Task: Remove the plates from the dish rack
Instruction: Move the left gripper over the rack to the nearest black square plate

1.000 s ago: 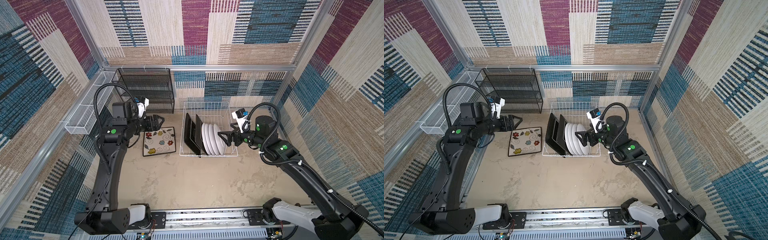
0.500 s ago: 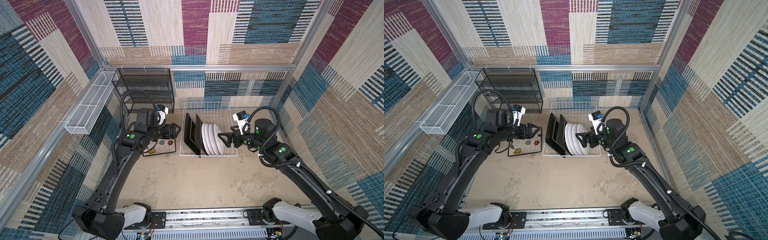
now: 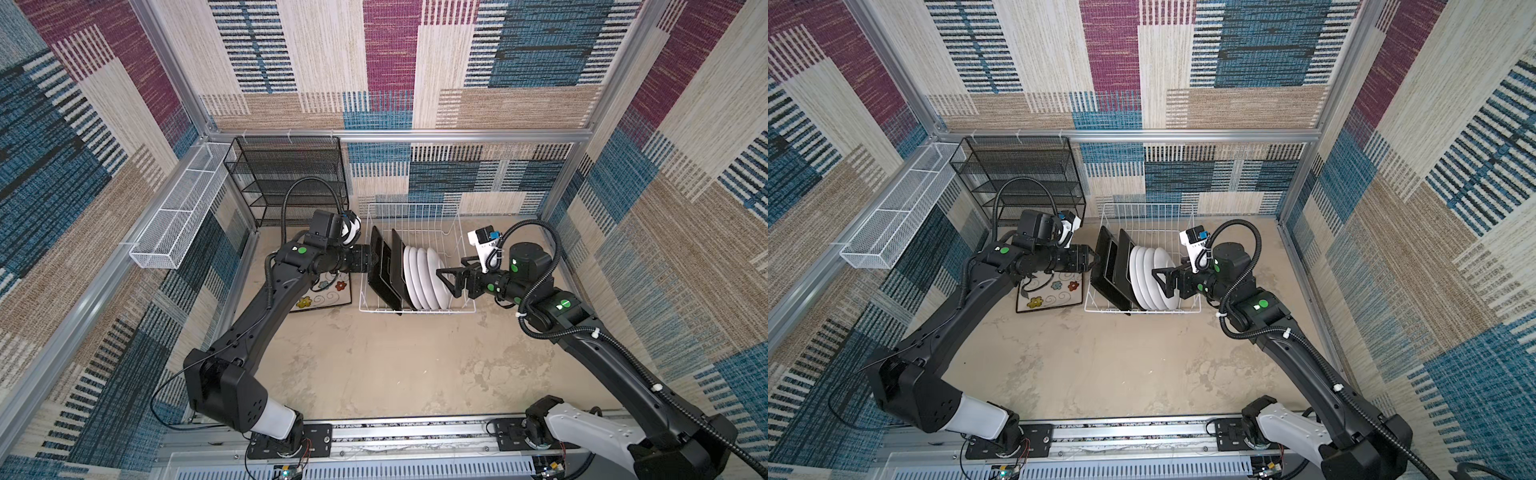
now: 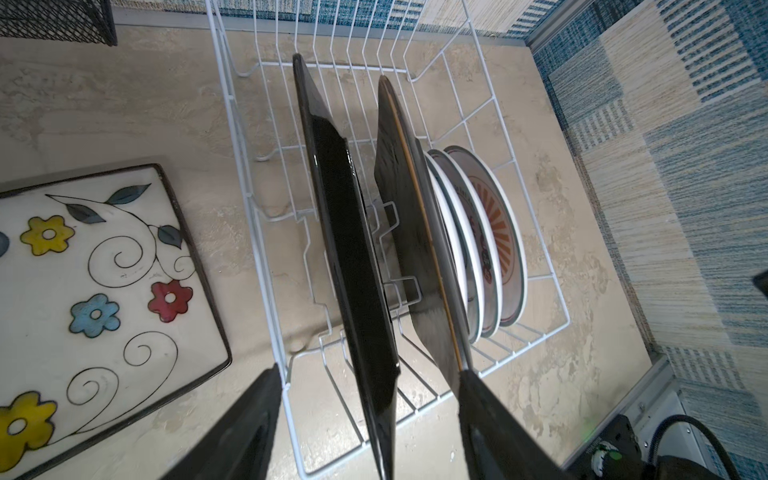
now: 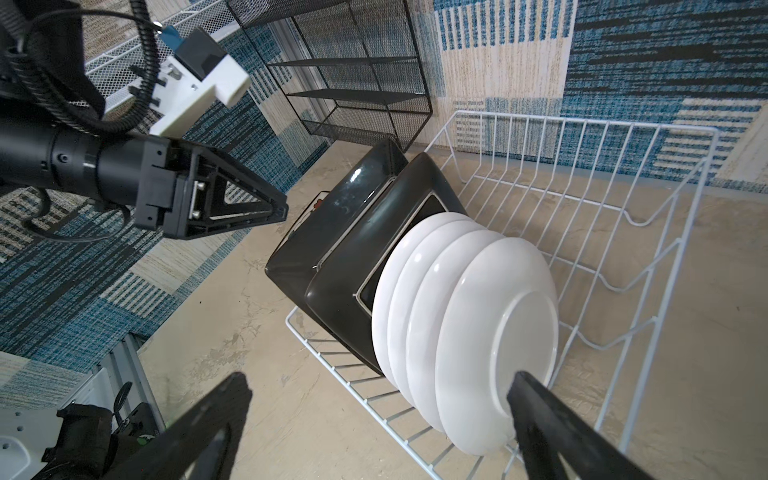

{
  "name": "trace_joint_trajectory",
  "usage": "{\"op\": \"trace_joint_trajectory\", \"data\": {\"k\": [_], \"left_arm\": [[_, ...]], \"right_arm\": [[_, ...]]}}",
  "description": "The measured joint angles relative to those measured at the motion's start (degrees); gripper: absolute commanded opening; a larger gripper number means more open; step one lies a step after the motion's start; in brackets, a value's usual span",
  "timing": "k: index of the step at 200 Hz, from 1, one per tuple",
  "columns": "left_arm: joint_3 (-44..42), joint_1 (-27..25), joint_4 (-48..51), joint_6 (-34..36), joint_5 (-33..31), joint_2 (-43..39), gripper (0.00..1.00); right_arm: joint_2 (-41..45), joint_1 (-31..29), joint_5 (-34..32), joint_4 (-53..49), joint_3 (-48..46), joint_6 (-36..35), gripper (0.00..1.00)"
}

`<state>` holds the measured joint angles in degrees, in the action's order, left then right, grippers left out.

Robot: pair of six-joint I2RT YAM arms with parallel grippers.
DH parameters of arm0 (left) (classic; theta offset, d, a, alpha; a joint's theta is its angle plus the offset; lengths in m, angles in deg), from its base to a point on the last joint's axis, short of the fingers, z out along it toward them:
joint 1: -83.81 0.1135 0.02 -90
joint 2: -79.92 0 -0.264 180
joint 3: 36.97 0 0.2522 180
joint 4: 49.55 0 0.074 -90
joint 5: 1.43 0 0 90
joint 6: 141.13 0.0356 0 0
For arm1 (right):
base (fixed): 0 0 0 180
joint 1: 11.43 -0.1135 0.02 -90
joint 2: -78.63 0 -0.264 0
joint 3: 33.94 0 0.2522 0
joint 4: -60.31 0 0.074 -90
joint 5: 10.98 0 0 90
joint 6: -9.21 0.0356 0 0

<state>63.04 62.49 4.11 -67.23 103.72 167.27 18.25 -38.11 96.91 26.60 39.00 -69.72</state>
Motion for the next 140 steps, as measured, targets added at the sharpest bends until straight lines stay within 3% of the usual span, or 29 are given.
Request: {"op": "trace_joint_trajectory", "data": {"k": [140], "left_arm": [[13.9, -2.8, 4.2, -0.2, -1.6, 18.8, 0.46]], "right_arm": [[4.1, 0.0, -3.0, -0.3, -2.2, 2.7, 0.99]]}}
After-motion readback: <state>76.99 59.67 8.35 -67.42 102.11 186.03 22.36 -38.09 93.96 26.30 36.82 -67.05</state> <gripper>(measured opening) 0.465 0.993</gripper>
